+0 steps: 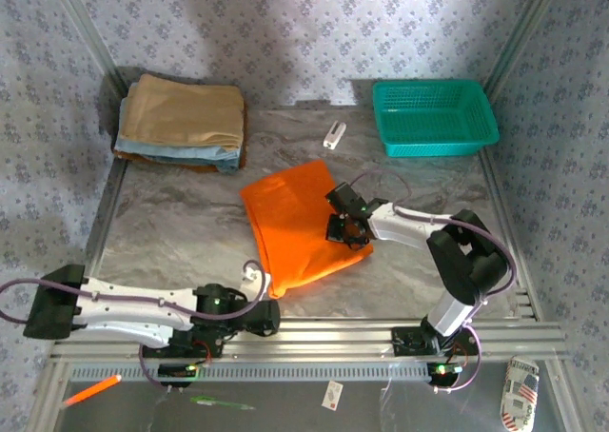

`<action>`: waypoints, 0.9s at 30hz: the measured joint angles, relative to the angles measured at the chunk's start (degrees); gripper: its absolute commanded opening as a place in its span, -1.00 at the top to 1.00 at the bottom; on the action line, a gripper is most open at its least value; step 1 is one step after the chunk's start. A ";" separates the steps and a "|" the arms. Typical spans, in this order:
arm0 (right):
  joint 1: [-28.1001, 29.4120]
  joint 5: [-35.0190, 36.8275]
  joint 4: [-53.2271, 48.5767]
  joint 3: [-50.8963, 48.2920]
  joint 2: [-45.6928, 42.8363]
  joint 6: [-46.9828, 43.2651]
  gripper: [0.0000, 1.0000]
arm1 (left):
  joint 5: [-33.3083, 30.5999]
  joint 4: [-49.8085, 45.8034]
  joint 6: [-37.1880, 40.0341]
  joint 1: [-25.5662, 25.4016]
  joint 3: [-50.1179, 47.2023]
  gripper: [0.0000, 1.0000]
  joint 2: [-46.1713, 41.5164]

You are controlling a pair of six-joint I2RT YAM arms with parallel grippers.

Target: Fold and stack the trousers

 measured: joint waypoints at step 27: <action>10.73 2.99 -4.20 -9.05 -9.14 7.58 0.95 | -9.57 18.78 -3.61 1.40 3.28 0.07 21.77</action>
